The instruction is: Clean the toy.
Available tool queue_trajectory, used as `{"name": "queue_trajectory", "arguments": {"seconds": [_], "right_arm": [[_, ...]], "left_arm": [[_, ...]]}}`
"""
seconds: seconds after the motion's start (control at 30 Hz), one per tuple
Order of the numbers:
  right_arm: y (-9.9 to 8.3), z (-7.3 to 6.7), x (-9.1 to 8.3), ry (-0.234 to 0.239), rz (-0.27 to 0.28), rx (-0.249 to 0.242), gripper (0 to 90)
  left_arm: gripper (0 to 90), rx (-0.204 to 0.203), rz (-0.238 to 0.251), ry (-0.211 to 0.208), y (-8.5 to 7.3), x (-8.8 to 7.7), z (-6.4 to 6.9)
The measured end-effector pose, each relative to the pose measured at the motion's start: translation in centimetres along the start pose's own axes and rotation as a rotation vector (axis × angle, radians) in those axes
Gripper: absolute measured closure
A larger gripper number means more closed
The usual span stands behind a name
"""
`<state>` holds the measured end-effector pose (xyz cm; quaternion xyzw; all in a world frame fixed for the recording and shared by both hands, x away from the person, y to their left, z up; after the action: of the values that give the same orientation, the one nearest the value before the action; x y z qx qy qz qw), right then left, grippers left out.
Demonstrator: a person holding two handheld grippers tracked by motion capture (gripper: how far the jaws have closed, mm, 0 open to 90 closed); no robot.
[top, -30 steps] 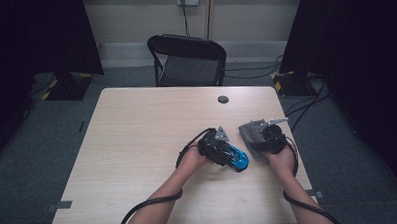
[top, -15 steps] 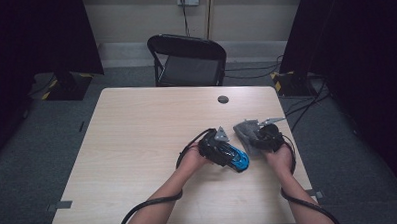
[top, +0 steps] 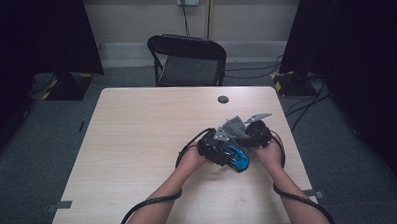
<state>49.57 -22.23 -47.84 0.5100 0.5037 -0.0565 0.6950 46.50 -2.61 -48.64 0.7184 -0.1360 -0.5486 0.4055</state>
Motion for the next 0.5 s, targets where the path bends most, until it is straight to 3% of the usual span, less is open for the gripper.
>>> {"name": "queue_trajectory", "arguments": {"seconds": [0.1,0.23,0.37,0.43,0.5], "right_arm": [[-0.1,0.2,-0.7,-0.010,0.013,0.064,35.1],[-0.3,0.0,-1.3,-0.033,0.031,0.110,33.0],[-0.7,-0.1,-1.2,-0.052,0.047,0.170,32.8],[-0.6,0.2,-1.1,-0.039,0.058,0.202,32.8],[-0.5,0.3,-0.9,-0.037,0.055,0.197,32.7]], "left_arm": [[19.0,-0.006,0.005,0.001,0.0,0.0,0.1],[18.8,-0.004,0.002,0.003,0.0,0.0,0.1],[18.9,-0.004,0.003,0.004,0.0,0.1,0.2],[18.9,0.001,-0.001,0.001,0.1,0.1,0.2],[18.9,0.003,0.000,-0.001,0.1,0.1,0.2]]}}
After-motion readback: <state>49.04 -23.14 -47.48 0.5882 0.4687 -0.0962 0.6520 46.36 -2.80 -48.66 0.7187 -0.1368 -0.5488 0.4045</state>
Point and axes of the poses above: each handheld gripper's, and its own axes: x roughly forward along the jaws, y roughly out of its top, z roughly to its right, the point moved 1 cm from there along x, roughly forward along the jaws, and after that the axes turned 4 degrees about y, right-handed, at the moved point
